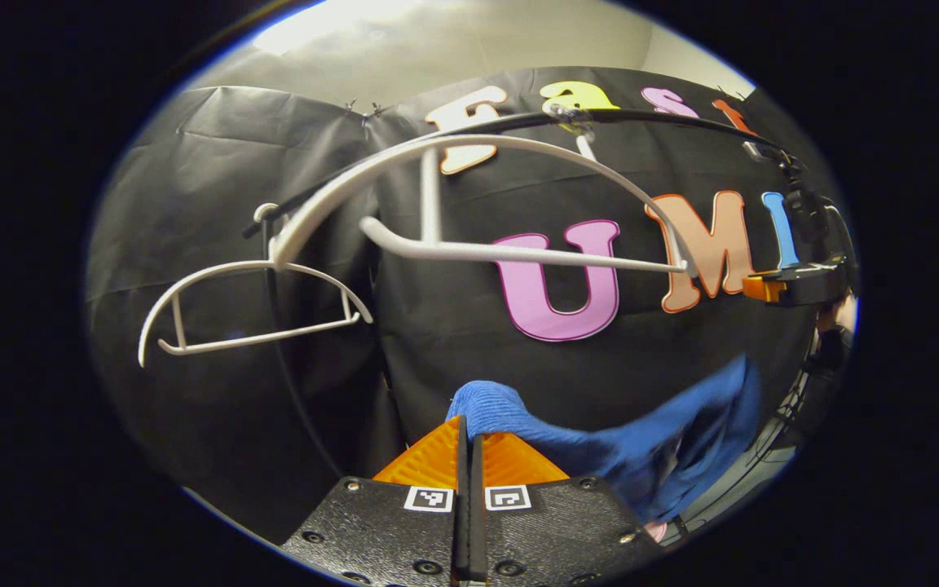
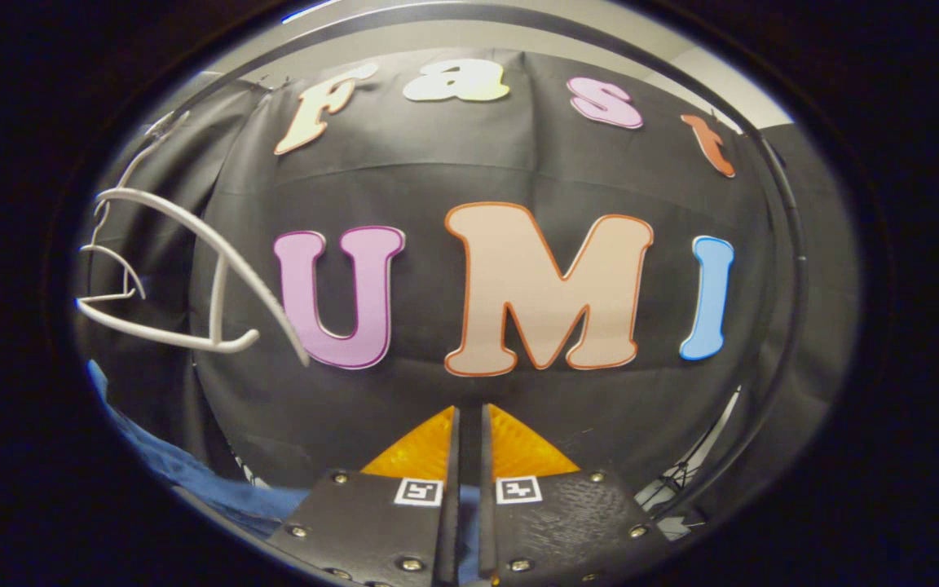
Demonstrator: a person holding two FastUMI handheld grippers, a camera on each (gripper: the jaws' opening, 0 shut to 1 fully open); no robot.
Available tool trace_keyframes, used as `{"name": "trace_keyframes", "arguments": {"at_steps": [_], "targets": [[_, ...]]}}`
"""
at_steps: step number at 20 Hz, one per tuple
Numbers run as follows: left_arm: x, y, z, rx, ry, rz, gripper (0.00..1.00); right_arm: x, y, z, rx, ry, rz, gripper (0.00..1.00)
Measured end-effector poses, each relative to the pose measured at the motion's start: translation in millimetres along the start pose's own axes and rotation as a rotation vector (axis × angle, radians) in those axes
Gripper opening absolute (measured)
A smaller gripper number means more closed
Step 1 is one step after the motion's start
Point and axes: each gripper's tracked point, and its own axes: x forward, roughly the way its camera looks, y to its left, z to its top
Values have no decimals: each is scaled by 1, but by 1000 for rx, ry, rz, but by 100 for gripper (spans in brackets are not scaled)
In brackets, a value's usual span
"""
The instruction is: Grasp the clothes on the hanger with both hands and then place them into the laundry hamper below.
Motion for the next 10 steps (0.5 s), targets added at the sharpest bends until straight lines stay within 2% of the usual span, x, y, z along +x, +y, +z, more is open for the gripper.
{"name": "trace_keyframes", "arguments": {"at_steps": [2,6,10], "targets": [[10,-31,-29,2,49,-65,0,-6,6,-14,-21,19,19,9],[22,-98,-120,61,222,-186,0,-27,6,-55,5,93,31,9],[31,-133,-178,101,331,-282,1,-49,-2,-97,24,173,32,9]]}}
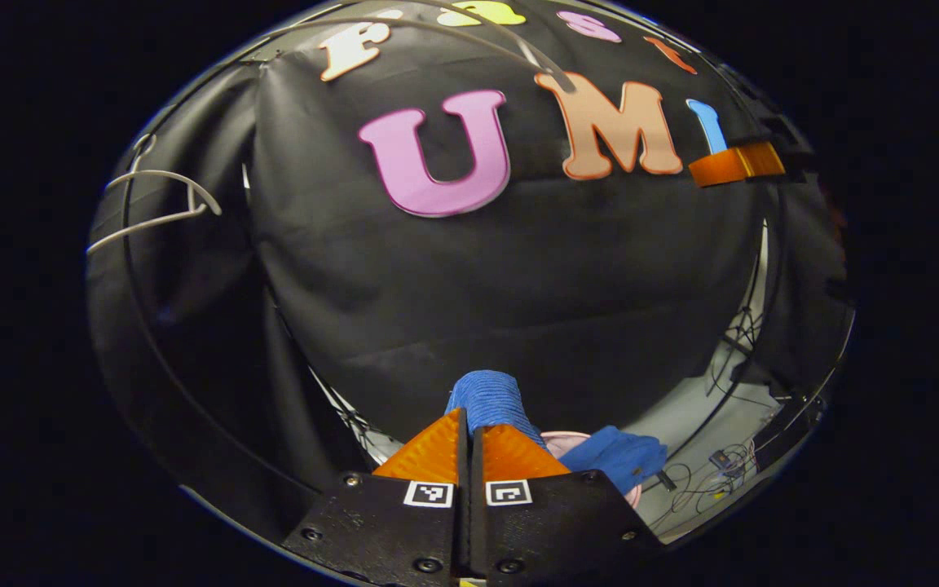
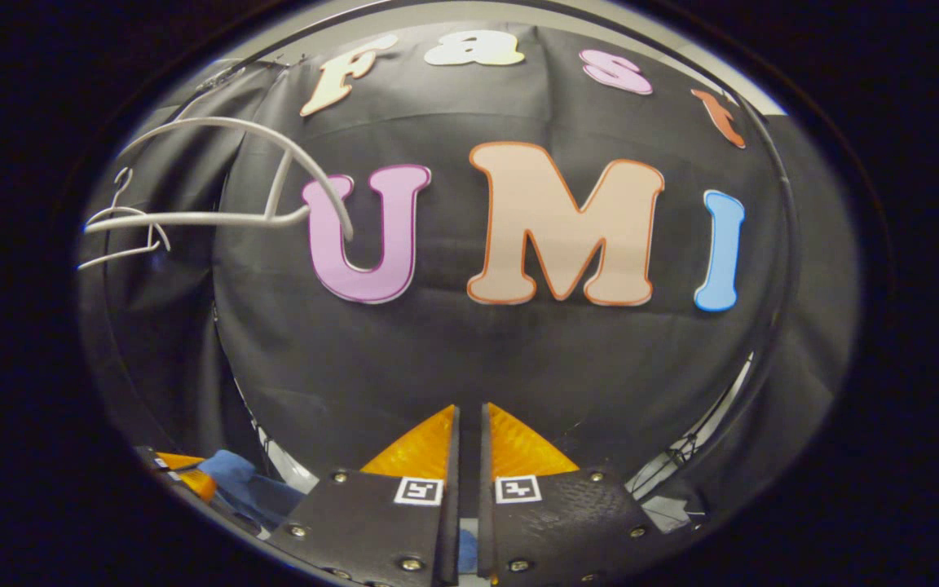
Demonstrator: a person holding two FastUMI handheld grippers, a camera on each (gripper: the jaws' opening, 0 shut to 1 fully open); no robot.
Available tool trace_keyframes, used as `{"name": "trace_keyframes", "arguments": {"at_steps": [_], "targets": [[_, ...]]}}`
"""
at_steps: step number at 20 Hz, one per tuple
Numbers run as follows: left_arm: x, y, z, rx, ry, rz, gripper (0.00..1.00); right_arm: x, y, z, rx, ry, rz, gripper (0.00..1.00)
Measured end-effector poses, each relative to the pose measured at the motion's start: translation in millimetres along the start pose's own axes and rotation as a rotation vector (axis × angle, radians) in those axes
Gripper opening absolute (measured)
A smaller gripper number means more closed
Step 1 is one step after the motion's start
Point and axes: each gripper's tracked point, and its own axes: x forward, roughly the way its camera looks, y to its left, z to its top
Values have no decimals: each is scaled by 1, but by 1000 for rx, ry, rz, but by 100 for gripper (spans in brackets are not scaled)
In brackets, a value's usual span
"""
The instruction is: Grasp the clothes on the hanger with both hands and then place them into the laundry hamper below.
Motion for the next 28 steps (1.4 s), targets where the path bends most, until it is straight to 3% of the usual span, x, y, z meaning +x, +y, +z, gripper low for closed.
{"name": "trace_keyframes", "arguments": {"at_steps": [9,13,16,20,28], "targets": [[19,-25,-57,-36,147,-41,1,-12,-5,-37,7,72,20,10],[21,-31,-78,-74,213,-59,8,-11,-2,-43,-3,85,35,9],[23,-33,-93,-80,243,-58,7,-12,4,-48,-10,93,45,9],[22,-29,-87,-80,228,-58,15,-10,10,-53,-20,102,57,9],[23,-16,-80,-99,214,-33,15,-9,25,-63,-26,122,91,9]]}}
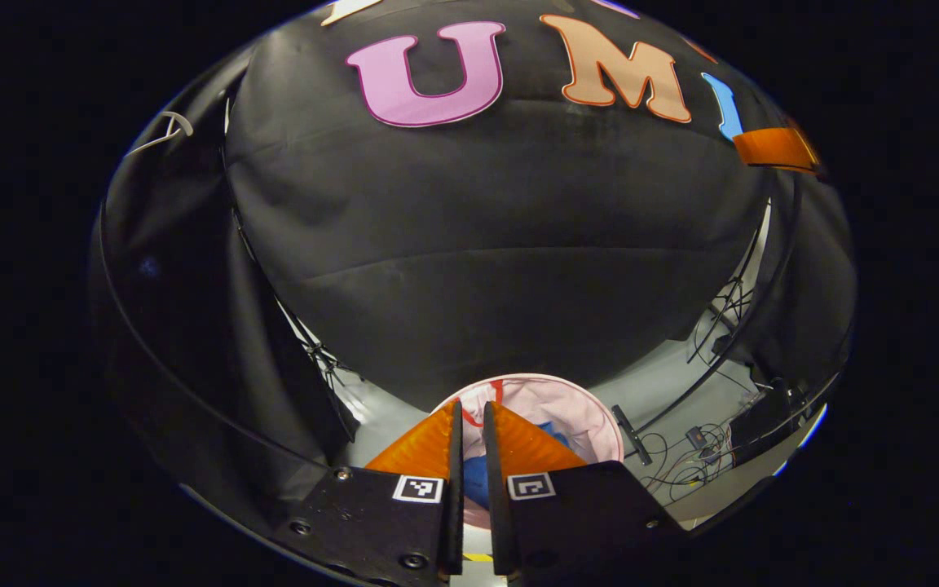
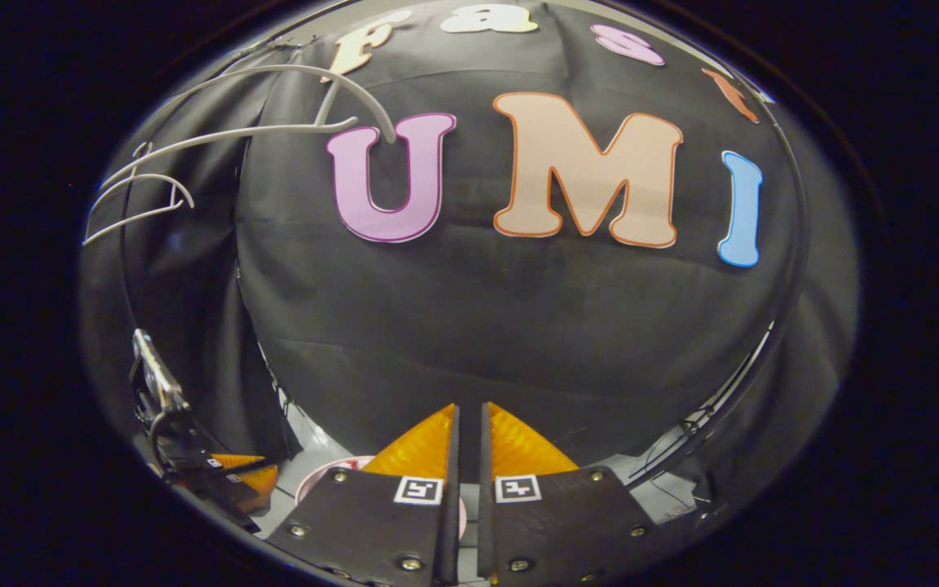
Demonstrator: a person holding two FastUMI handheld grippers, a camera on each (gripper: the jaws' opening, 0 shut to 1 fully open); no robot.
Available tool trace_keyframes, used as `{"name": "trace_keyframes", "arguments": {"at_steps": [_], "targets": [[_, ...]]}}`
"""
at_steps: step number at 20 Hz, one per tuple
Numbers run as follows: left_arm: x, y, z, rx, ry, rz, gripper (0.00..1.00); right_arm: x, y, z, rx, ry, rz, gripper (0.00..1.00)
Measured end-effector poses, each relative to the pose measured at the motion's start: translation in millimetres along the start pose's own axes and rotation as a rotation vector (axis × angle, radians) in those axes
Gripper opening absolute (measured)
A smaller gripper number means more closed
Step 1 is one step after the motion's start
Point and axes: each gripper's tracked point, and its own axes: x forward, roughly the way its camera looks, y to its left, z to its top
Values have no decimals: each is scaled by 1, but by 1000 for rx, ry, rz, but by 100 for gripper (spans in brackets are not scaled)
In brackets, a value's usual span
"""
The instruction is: Grasp the clothes on the hanger with both hands and then place them into the laundry hamper below.
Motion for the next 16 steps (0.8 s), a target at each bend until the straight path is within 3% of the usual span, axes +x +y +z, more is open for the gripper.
{"name": "trace_keyframes", "arguments": {"at_steps": [2,3,10,11,12,16], "targets": [[-2,4,2,-10,0,12,10,2,6,-5,-3,8,16,9],[-3,6,6,-21,-5,16,15,2,11,-7,-7,11,23,9],[-37,16,52,-90,-103,48,15,-5,29,-18,-18,24,62,9],[-42,18,59,-98,-119,53,10,-7,31,-17,-20,24,65,10],[-49,20,68,-110,-138,59,15,-9,33,-16,-20,21,69,9],[-85,21,106,-150,-224,77,15,-25,40,-2,-28,-15,91,10]]}}
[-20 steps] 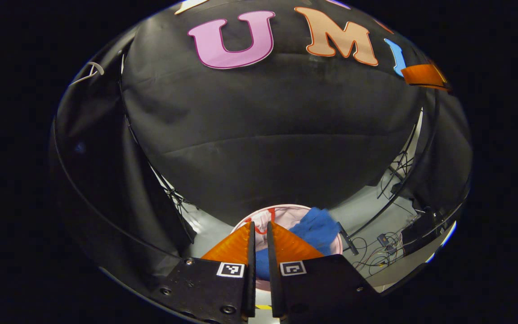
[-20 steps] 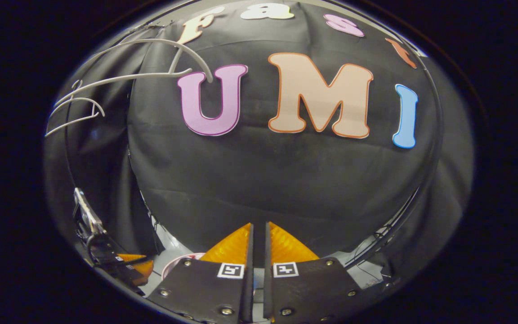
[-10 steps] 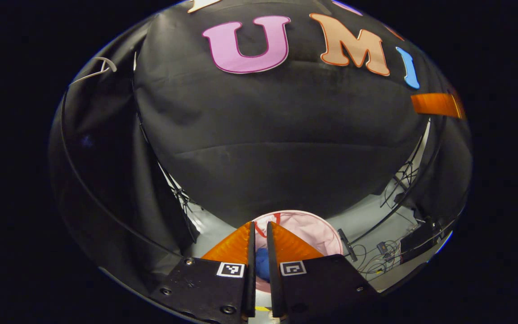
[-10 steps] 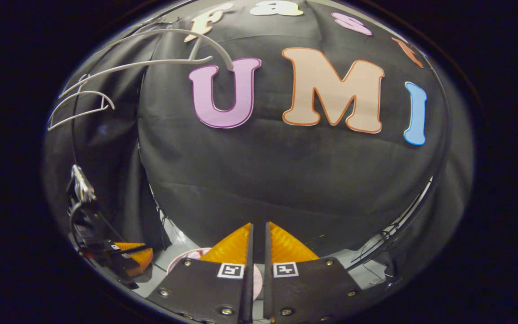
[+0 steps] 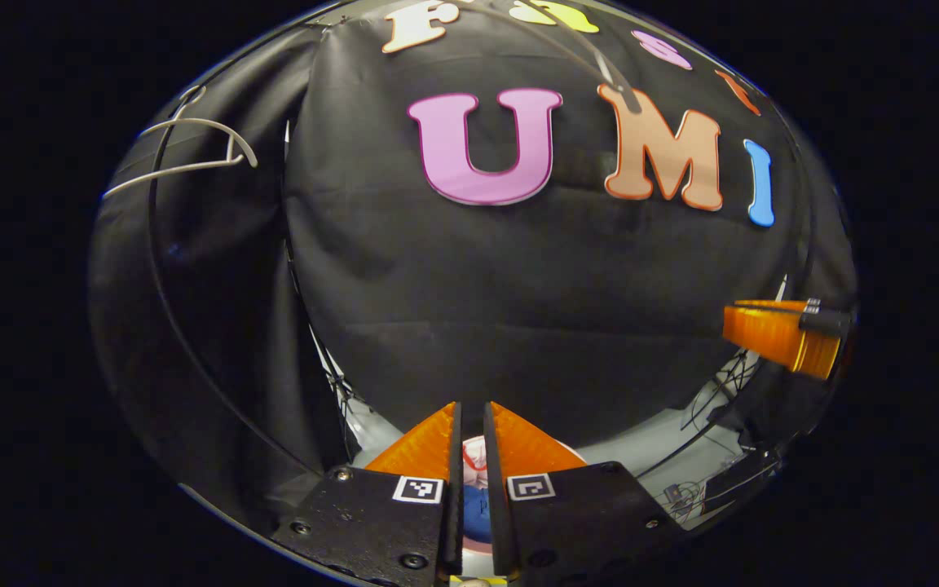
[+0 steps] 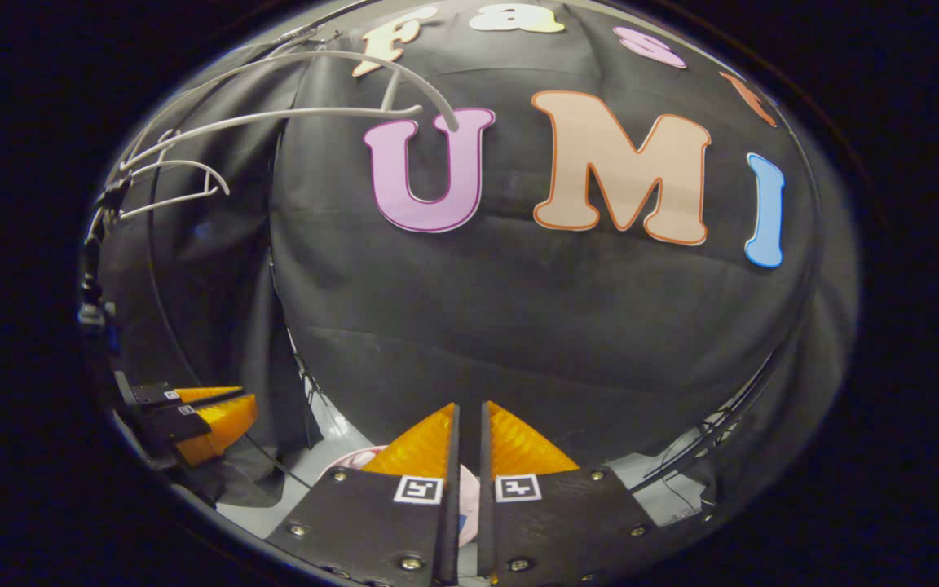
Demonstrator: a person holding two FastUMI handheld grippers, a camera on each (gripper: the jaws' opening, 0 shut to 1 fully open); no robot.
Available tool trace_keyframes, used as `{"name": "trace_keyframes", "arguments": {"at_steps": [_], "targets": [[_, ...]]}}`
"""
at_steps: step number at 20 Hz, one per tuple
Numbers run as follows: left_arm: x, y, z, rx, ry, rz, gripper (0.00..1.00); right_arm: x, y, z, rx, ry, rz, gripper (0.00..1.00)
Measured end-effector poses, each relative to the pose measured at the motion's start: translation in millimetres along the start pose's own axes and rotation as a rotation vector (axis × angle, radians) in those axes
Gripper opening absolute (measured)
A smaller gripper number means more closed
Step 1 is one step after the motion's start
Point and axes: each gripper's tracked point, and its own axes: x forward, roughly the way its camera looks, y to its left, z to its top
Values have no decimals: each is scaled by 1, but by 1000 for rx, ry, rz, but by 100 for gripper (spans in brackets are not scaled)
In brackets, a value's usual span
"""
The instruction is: Grasp the clothes on the hanger with both hands and then place them into the laundry hamper below.
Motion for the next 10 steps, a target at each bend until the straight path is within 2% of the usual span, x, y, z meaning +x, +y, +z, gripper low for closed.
{"name": "trace_keyframes", "arguments": {"at_steps": [8,9,10], "targets": [[-71,-21,128,-46,-268,-32,14,-64,13,86,-23,-209,28,9],[-80,-23,141,-48,-301,-31,17,-77,14,100,-30,-242,32,9],[-91,-26,153,-46,-330,-34,12,-89,17,112,-37,-276,41,9]]}}
